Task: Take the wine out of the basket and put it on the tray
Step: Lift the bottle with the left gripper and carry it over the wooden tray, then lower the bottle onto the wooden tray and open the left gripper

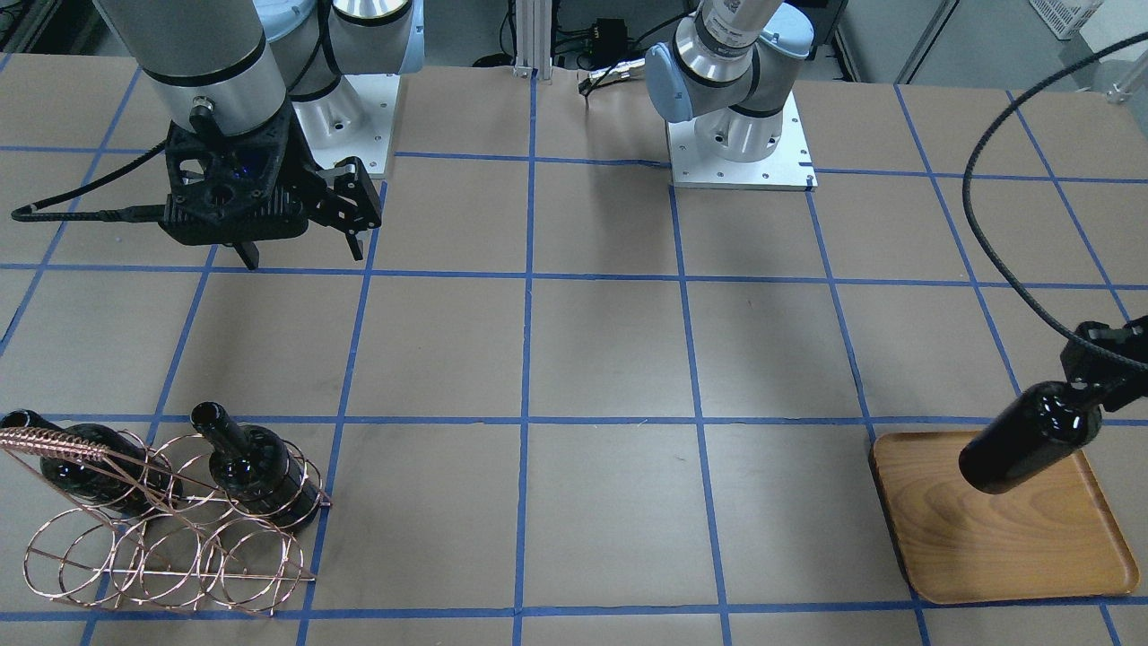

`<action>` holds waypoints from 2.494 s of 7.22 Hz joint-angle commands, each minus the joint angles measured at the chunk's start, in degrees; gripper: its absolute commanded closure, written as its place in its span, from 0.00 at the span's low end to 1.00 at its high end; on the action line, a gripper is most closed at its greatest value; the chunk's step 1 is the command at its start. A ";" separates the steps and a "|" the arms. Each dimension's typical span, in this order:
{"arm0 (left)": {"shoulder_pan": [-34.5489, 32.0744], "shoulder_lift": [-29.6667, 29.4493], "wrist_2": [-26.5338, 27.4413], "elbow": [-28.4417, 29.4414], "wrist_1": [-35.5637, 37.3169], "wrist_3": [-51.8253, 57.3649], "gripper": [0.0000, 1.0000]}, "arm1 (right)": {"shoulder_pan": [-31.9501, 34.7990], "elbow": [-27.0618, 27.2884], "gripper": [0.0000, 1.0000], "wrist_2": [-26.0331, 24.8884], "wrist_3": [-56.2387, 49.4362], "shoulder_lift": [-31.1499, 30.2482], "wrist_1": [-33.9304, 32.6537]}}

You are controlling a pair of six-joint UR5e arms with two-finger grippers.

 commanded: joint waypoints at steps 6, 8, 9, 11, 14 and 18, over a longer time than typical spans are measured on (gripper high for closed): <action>3.61 -7.90 -2.76 2.96 4.41 0.67 0.82 | 0.00 0.00 0.00 -0.09 0.07 0.00 0.04; 3.70 -7.90 -2.76 2.87 4.41 0.67 0.82 | 0.00 0.00 0.00 0.00 0.07 0.00 0.04; 3.70 -7.90 -2.76 2.87 4.41 0.67 0.82 | 0.00 0.00 0.00 -0.09 0.07 0.09 0.04; 3.78 -7.90 -2.50 2.70 4.49 0.50 0.73 | 0.00 0.00 0.00 -0.09 -0.02 0.09 0.12; 3.78 -7.90 -2.76 2.43 4.49 0.58 0.48 | 0.00 0.00 0.00 0.00 0.16 0.09 0.21; 3.87 -7.03 -2.85 2.52 4.41 1.28 0.31 | 0.00 0.35 0.00 0.00 0.16 -0.09 0.13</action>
